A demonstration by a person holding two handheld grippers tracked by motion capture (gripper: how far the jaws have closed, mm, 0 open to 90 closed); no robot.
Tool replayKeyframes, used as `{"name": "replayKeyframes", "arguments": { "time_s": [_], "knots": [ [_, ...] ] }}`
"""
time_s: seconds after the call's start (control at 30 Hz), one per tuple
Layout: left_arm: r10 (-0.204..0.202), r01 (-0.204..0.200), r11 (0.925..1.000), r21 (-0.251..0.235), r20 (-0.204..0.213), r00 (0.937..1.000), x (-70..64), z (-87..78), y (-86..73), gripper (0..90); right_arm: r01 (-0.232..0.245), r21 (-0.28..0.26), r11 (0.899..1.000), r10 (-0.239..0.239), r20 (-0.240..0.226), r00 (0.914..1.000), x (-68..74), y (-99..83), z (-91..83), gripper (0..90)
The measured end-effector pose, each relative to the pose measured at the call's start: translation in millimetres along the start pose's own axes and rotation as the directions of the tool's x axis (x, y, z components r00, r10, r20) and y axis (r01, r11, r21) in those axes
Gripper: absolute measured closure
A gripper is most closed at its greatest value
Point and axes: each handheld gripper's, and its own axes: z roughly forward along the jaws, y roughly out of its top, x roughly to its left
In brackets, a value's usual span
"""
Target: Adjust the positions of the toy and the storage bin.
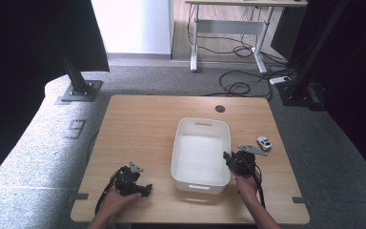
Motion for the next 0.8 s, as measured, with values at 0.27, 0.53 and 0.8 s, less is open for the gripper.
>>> {"name": "replayKeyframes", "arguments": {
  "time_s": [0.27, 0.53, 0.8],
  "knots": [
    [-0.001, 0.001, 1.0, 0.0, 0.0, 1.0, -0.2, -0.1, -0.1, 12.7, 0.004, 0.001, 1.0, -0.004, -0.007, 1.0, 1.6, 0.5, 1.7, 71.3],
    [0.003, -0.003, 1.0, 0.001, 0.001, 1.0, -0.4, -0.4, -0.5, 12.7, -0.008, 0.01, 1.0, 0.008, -0.012, 0.9999, -0.5, 0.3, 2.2, 61.2],
    [0.007, -0.007, 1.0, 0.002, 0.004, 1.0, -0.7, -0.8, -0.9, 12.7, 0.008, 0.005, 1.0, -0.007, -0.056, 0.9984, -5.0, 3.7, -5.5, 44.8]
  ]
}}
